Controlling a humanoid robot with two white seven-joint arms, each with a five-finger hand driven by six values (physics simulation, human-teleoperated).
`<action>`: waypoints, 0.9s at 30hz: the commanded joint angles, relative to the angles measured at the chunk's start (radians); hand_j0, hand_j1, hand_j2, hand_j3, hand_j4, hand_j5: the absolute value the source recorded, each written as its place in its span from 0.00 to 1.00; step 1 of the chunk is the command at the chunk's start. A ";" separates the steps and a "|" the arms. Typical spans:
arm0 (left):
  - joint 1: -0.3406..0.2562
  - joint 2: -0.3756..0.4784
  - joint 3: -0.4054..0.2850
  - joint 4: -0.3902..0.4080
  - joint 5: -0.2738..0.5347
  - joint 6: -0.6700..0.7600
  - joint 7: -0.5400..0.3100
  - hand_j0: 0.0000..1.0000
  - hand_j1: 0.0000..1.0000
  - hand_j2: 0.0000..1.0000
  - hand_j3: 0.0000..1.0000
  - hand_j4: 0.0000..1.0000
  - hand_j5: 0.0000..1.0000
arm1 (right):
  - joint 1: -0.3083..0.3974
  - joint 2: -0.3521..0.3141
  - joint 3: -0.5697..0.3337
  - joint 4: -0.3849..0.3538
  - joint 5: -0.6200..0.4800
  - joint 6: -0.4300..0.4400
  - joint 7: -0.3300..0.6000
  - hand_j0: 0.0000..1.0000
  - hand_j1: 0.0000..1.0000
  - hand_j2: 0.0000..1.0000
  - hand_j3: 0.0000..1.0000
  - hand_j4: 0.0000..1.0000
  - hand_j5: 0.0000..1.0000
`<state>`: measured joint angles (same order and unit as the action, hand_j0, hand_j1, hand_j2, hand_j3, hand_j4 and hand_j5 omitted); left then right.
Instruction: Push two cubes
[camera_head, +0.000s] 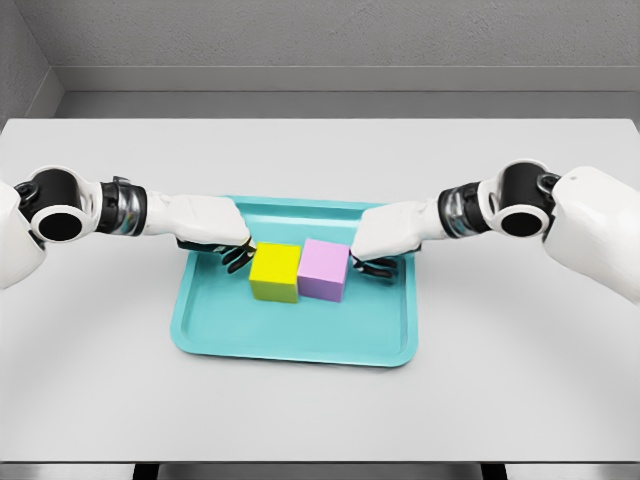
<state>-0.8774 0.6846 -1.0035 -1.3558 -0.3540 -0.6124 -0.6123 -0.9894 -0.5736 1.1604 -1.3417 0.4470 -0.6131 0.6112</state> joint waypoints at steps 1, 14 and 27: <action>0.000 -0.007 -0.003 0.000 0.003 0.002 0.001 0.20 0.20 0.20 0.20 0.20 0.20 | 0.000 0.003 -0.001 -0.001 -0.005 0.002 0.000 0.00 0.00 0.00 0.00 0.00 0.00; -0.014 -0.013 0.000 0.000 0.006 0.002 0.001 0.21 0.21 0.21 0.21 0.21 0.21 | 0.005 -0.040 -0.010 0.024 -0.005 0.002 0.000 0.00 0.00 0.00 0.00 0.00 0.00; -0.040 0.185 0.238 0.540 0.382 0.002 0.001 1.00 1.00 1.00 1.00 1.00 1.00 | 0.163 -0.321 -0.447 0.026 -0.022 0.002 0.000 0.45 0.45 0.45 0.45 0.45 0.45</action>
<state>-0.9081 0.8623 -0.8087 -0.9367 -0.0387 -0.6131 -0.6111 -0.8130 -0.8408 0.8199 -1.3166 0.4349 -0.6142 0.6111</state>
